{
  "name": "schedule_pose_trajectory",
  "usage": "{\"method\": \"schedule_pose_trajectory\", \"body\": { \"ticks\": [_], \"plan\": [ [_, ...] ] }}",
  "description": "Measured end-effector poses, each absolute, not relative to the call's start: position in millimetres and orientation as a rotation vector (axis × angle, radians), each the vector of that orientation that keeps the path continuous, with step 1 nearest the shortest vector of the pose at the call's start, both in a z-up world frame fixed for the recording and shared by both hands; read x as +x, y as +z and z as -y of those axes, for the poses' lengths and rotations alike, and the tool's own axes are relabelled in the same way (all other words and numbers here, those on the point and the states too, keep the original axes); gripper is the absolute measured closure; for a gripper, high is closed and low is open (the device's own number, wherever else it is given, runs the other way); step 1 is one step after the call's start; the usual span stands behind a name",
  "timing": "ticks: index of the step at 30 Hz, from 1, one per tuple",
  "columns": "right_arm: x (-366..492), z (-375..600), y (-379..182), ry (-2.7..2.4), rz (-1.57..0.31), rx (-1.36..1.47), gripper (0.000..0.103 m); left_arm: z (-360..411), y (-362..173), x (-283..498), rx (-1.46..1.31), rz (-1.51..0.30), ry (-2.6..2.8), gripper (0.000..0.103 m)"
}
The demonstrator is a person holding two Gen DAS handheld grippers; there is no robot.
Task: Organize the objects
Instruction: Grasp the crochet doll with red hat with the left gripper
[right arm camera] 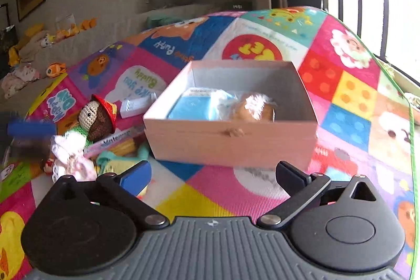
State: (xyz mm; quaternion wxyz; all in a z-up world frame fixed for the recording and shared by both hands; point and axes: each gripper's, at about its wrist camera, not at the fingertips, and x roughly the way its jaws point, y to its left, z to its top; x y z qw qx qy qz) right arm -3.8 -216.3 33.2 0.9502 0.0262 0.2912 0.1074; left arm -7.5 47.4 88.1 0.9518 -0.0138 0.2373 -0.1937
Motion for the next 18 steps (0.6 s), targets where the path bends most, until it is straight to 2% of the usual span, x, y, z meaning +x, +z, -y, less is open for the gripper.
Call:
{"method": "schedule_pose_trajectory", "body": {
  "ticks": [3,7,12,18],
  "plan": [
    [-7.4,214.2,21.2,0.219,-0.618,0.070,0.000,-81.8,84.7,21.7,-0.064,-0.518,-0.196,0.052],
    [-7.9,209.0,11.3,0.224,-0.648,0.072,0.000,-94.4,61.7,66.6,-0.034,-0.675,-0.133,0.052],
    [1.8,204.1,4.9,0.246,-0.720,0.065,0.000,-83.0,35.3,108.5,-0.072,-0.769,-0.171,0.042],
    [5.1,199.2,1.7,0.220,-0.742,0.056,0.000,-68.0,22.9,117.4,-0.072,-0.790,-0.176,0.048]
  ]
}}
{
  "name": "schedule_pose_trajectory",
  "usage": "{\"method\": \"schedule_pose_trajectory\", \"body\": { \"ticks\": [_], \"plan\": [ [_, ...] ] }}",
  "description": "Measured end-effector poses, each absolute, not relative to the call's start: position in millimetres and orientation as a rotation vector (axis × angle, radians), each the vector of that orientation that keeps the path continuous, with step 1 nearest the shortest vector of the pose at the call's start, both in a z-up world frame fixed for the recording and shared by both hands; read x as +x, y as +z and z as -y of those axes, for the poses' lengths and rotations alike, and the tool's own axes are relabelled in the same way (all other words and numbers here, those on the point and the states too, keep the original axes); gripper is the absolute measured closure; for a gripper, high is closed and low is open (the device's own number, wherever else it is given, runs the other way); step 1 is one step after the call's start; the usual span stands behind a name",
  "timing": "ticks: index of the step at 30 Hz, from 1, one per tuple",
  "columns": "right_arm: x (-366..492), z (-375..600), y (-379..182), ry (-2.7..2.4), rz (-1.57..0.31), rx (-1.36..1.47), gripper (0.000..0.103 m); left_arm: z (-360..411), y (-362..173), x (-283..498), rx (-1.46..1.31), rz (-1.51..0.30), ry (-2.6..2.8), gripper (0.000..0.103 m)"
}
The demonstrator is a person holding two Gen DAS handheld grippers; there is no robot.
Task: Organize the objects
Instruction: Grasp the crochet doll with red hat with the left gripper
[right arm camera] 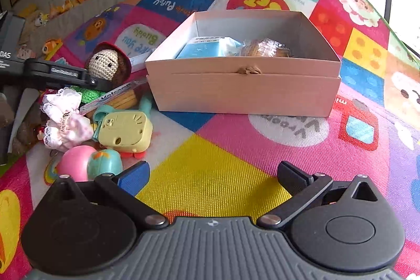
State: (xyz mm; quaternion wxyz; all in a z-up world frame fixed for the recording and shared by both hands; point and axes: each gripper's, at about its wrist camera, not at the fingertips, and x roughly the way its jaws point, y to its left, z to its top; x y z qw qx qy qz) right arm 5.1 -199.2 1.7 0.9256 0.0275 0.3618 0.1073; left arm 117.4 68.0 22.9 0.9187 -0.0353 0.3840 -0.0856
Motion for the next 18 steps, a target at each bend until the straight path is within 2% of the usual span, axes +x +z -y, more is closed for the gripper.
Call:
{"method": "schedule_pose_trajectory", "body": {
  "ticks": [7,13,18],
  "plan": [
    [6.8,188.4,1.5,0.198,-0.768,-0.019,0.000,-85.9,36.2,96.2,-0.173,-0.732,-0.149,0.053],
    [6.2,192.0,3.1,0.207,-0.764,0.002,0.000,-111.8,77.8,25.2,-0.318,-0.571,-0.210,0.053],
    [-3.3,191.0,13.8,0.257,-0.724,0.049,0.000,-108.9,80.0,-28.0,-0.300,-0.588,-0.268,0.053]
  ]
}}
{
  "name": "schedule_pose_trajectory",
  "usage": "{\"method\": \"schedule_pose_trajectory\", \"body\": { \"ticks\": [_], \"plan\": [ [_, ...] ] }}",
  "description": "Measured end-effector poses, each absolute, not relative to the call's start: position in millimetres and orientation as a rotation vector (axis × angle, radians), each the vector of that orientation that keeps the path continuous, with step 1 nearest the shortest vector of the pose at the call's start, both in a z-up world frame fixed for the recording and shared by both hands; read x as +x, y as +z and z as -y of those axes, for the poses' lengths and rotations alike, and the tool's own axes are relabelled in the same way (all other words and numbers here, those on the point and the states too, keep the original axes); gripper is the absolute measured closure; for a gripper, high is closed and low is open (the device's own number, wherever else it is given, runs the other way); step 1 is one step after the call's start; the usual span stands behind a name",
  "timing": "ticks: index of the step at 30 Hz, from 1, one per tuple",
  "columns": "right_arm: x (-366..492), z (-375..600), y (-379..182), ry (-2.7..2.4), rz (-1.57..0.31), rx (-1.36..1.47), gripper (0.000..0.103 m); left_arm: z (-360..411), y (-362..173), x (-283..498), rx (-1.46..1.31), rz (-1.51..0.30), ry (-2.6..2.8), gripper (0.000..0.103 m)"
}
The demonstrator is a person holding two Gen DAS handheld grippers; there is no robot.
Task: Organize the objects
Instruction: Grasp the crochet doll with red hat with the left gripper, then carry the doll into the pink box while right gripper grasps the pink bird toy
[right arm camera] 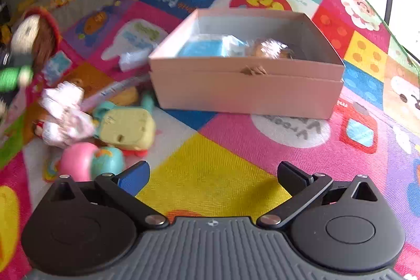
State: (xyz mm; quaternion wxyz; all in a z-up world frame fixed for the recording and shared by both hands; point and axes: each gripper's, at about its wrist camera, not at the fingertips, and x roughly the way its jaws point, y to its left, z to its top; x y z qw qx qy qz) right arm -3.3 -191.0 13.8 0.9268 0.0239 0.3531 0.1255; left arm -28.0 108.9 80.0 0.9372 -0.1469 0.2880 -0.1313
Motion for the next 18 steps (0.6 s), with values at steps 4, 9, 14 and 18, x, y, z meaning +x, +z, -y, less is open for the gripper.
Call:
{"method": "schedule_pose_trajectory", "body": {
  "ticks": [4,9,14,18],
  "plan": [
    [-21.2,168.9,32.4,0.417,-0.663,0.057,0.000,-99.6,56.5,-45.8,-0.272,-0.678,-0.259,0.053],
    [-20.5,130.8,29.1,0.547,-0.713,0.038,0.000,-104.1,39.2,-56.0,-0.313,-0.706,-0.213,0.053],
    [-10.0,118.6,17.5,0.527,-0.763,0.016,0.022,-107.4,39.4,-59.0,-0.307,-0.710,-0.197,0.053],
    [-15.0,131.7,20.1,0.518,-0.779,-0.012,0.031,-97.9,37.3,-53.8,-0.291,-0.749,-0.233,0.053]
  ]
}}
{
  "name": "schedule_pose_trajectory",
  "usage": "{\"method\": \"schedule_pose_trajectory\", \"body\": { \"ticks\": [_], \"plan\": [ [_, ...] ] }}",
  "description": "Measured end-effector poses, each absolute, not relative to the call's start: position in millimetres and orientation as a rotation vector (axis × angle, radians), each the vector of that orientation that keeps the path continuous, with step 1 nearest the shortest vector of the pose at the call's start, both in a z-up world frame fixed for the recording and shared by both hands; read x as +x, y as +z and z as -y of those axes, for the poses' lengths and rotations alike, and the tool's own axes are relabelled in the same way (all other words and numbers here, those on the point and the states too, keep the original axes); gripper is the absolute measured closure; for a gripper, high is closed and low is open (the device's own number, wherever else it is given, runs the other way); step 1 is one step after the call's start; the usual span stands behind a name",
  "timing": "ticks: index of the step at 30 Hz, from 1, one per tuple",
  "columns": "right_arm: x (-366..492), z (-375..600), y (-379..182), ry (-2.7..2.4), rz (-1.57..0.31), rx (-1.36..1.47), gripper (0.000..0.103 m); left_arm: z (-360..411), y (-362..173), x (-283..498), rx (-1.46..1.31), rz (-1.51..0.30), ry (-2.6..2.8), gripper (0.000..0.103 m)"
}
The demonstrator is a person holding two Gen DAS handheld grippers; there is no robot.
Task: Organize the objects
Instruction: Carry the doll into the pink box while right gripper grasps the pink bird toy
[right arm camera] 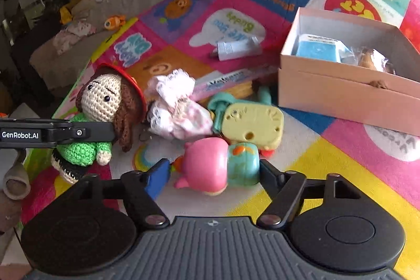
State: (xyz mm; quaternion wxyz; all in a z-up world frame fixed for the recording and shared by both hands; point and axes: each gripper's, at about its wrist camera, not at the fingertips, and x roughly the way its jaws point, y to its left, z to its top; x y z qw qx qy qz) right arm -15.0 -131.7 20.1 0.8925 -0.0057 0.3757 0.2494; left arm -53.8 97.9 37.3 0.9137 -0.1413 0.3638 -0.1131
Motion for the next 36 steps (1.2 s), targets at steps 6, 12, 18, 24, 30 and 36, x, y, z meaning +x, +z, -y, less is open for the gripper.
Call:
{"method": "schedule_pose_trajectory", "body": {
  "ticks": [6,12,18,24,30,36],
  "plan": [
    [-42.4,187.5,36.1,0.392,-0.684,-0.035,0.032,-64.1,47.8,-52.6,-0.261,-0.803,-0.366,0.053],
    [-58.5,241.9,49.3,0.210,-0.555,-0.025,0.032,-17.0,95.0,-20.5,-0.232,-0.734,-0.493,0.053],
    [-57.9,261.9,51.4,0.181,-0.520,0.036,0.032,51.3,120.8,80.2,-0.281,-0.646,-0.488,0.053],
    [-60.4,268.0,47.7,0.148,-0.513,0.024,0.032,97.7,71.7,162.4,-0.294,-0.735,-0.362,0.052],
    [-48.7,266.9,36.2,0.120,-0.543,0.005,0.032,93.5,47.5,140.1,-0.198,-0.698,-0.329,0.054],
    [-39.7,253.1,34.6,0.157,-0.553,0.009,0.032,57.2,47.9,143.4,-0.186,-0.692,-0.214,0.054]
  ]
}}
